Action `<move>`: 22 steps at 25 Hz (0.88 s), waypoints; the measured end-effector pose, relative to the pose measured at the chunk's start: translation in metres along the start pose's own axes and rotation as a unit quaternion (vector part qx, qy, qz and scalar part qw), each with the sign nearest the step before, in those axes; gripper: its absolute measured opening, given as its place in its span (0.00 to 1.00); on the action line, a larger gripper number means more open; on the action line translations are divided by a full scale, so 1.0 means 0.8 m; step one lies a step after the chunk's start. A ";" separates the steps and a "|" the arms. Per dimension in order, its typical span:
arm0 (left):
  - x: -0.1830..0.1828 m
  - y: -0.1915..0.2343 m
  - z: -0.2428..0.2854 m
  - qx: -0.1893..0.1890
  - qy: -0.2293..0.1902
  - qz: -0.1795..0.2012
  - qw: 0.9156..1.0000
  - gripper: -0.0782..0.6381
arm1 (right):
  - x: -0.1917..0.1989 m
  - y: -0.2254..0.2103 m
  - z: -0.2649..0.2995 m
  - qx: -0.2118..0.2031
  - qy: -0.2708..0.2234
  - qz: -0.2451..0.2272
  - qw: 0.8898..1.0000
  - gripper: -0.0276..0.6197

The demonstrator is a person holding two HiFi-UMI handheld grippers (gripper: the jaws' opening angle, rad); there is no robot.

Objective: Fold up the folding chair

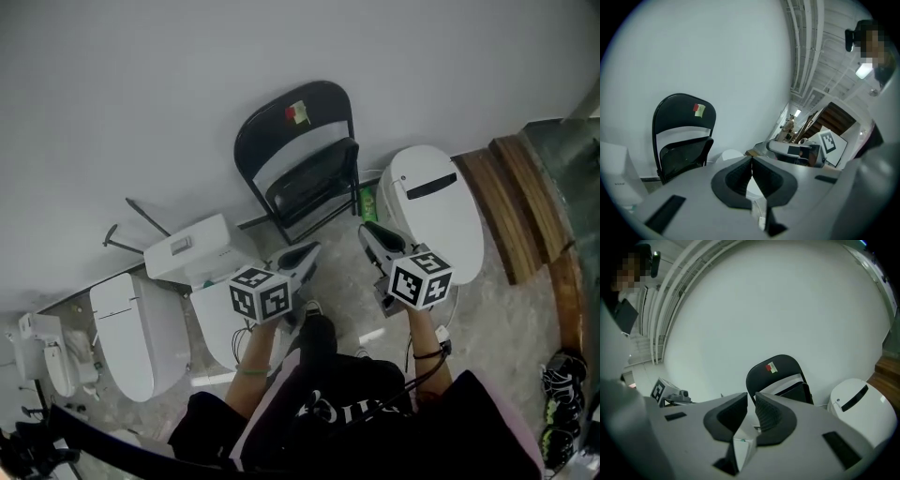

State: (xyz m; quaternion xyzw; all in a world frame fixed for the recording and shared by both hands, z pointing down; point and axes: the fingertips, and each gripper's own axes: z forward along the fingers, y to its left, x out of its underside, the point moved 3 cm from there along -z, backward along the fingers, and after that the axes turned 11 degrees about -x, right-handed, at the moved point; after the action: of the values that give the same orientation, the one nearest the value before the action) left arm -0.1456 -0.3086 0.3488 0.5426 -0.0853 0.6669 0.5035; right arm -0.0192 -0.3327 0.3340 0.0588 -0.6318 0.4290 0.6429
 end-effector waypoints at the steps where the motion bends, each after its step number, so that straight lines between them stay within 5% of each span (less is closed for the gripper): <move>1: 0.009 -0.016 -0.001 -0.001 -0.002 0.000 1.000 0.12 | 0.005 0.001 -0.018 -0.002 0.000 0.000 1.000 0.14; 13: 0.140 -0.210 -0.062 -0.042 -0.033 -0.022 0.998 0.12 | 0.103 0.062 -0.229 -0.036 0.023 0.011 0.999 0.13; 22: 0.177 -0.251 -0.130 -0.073 -0.054 0.013 0.996 0.12 | 0.133 0.132 -0.258 -0.063 0.016 0.006 0.998 0.13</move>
State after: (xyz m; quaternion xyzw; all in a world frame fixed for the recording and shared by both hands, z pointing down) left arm -0.0450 -0.0621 0.3357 0.5385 -0.1683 0.6348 0.5279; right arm 0.0540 -0.0885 0.3364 0.0077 -0.6477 0.3936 0.6522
